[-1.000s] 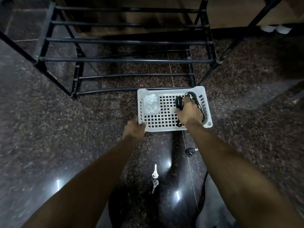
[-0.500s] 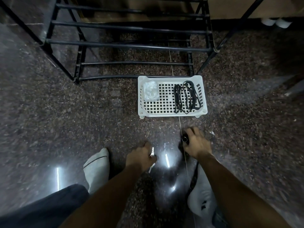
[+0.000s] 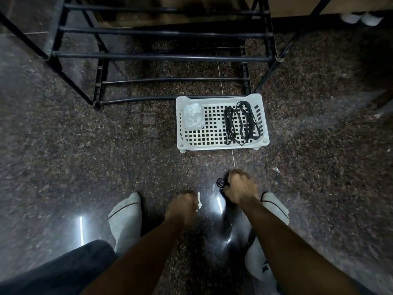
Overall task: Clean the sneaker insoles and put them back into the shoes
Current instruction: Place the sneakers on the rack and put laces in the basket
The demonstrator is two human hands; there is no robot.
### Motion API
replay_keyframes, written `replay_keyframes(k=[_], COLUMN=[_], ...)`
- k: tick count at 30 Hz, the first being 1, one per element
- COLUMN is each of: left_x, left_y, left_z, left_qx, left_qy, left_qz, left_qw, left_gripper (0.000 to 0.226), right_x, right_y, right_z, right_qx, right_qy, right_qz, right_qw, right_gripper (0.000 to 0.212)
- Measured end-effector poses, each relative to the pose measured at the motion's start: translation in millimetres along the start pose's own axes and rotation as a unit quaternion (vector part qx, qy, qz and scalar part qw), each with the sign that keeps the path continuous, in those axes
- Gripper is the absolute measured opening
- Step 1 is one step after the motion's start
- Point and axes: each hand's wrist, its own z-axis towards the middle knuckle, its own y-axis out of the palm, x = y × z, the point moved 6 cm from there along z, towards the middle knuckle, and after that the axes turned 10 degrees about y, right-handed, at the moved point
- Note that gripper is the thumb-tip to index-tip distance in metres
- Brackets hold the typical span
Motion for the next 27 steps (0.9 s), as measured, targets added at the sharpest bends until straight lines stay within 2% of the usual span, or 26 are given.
replay_keyframes(k=[2,4,7,9,12,14,16,18,20,21,23,25,27], left_x=[-4.4,-2.1,4.2,9.6,15.7,15.7,16.6,18.1,20.2,22.8,30.7,40.3,47.2], left_y=[-5.4,-12.1,-31.3,-44.1,-61.1,-69.5,-75.6,-82.1,-91.1,-96.0,-107.6,-121.4,-134.8], left_z=[0.1,0.9,1.2,3.3,9.2,12.3,13.7,16.7,24.2,29.6,42.6,55.3,68.6], left_qx=[0.023,0.050,0.085,0.089,0.093,0.110,0.135,0.154,0.158,0.150,0.124,0.106,0.114], left_qy=[-0.004,0.014,0.002,-0.005,-0.005,-0.030,-0.064,-0.084,-0.084,-0.075,-0.050,-0.026,-0.003], left_qz=[-0.094,-0.232,-0.417,-0.517,-0.648,-0.680,-0.674,-0.640,-0.585,-0.563,-0.529,-0.477,-0.385], left_qw=[0.995,0.971,0.905,0.851,0.756,0.724,0.724,0.748,0.791,0.809,0.838,0.872,0.916], left_gripper=[0.006,0.017,0.024,0.023,0.023,0.017,0.008,0.004,0.004,0.007,0.024,0.035,0.040], right_x=[-2.4,-3.4,-7.2,-11.2,-15.6,-20.1,-22.4,-20.4,-17.3,-17.0,-19.2,-25.0,-33.1], right_y=[2.6,6.7,17.8,26.3,27.6,21.1,16.7,18.0,19.7,20.1,8.9,-21.7,-55.7], right_z=[-2.9,-7.1,-15.5,-20.2,-19.7,-19.2,-17.6,-11.0,-3.4,-0.1,3.8,7.2,16.0], right_qx=[-0.002,0.013,0.049,0.042,0.027,0.019,0.002,-0.018,-0.063,-0.096,-0.141,-0.127,-0.107], right_qy=[-0.010,-0.038,-0.125,-0.167,-0.156,-0.133,-0.111,-0.077,-0.023,0.002,0.042,0.017,-0.019], right_qz=[-0.016,-0.031,-0.055,-0.085,-0.069,-0.035,-0.038,-0.017,0.134,0.239,0.420,0.501,0.538], right_qw=[1.000,0.999,0.989,0.981,0.985,0.990,0.993,0.997,0.989,0.966,0.896,0.856,0.836], right_gripper=[0.035,0.043,0.054,0.057,0.053,0.043,0.035,0.027,0.012,0.004,0.019,0.015,0.013])
